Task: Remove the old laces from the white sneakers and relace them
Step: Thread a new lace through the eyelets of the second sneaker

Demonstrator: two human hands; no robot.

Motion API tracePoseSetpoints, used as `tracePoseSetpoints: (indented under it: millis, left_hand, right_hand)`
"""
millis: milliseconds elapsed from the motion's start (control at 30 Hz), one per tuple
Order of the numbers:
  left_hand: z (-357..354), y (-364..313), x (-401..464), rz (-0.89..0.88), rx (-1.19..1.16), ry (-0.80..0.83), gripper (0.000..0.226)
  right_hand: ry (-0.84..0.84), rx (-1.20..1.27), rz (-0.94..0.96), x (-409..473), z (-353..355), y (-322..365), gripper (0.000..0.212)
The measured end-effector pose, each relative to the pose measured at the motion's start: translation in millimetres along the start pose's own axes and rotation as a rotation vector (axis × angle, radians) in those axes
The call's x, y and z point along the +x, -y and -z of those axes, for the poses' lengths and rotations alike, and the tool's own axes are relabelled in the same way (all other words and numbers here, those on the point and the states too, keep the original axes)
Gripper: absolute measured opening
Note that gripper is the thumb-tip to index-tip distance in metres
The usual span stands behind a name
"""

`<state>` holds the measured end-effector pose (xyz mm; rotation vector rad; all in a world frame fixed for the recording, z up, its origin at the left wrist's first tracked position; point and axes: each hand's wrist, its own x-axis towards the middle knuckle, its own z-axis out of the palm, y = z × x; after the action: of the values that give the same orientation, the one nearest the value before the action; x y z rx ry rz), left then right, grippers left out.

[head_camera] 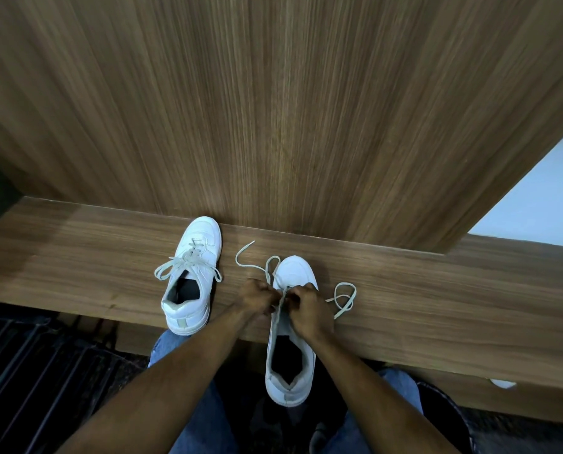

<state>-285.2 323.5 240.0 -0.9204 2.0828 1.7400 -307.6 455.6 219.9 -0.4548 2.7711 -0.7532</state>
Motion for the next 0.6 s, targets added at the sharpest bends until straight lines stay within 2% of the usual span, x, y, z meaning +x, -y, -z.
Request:
tracePoseSetpoints:
  millis: [67, 133, 300, 433, 500, 600]
  left_hand:
    - [-0.3, -6.8, 0.8, 0.021, 0.042, -0.027, 0.028]
    - [1.7, -13.5, -1.7, 0.050, -0.048, -0.011, 0.031]
    - [31.9, -41.3, 4.4, 0.035, -0.647, -0.036, 0.031]
    - [65.7, -73.8, 8.1, -0.093, -0.981, -0.129, 0.034]
    - [69.6, -74.6, 10.9, -0.117, -1.008, -0.198, 0.027]
    - [47.6, -47.7, 6.8, -0.034, -0.783, -0.222, 0.018]
  right_hand:
    - [0.020, 0.002, 0.012, -1.9, 1.9, -3.6, 0.024]
    - [0.057, -0.015, 0.032, -4.5, 4.5, -8.6, 0.029]
    - [0.040, -0.161, 0.123, -13.1, 9.3, -15.6, 0.056]
    - [-0.004, -0.092, 0.130, -15.0, 9.0, -16.4, 0.055]
    - [-0.021, -0.075, 0.128, -16.3, 7.5, -15.5, 0.060]
    - [-0.050, -0.098, 0.136, -17.4, 3.0, -17.4, 0.065]
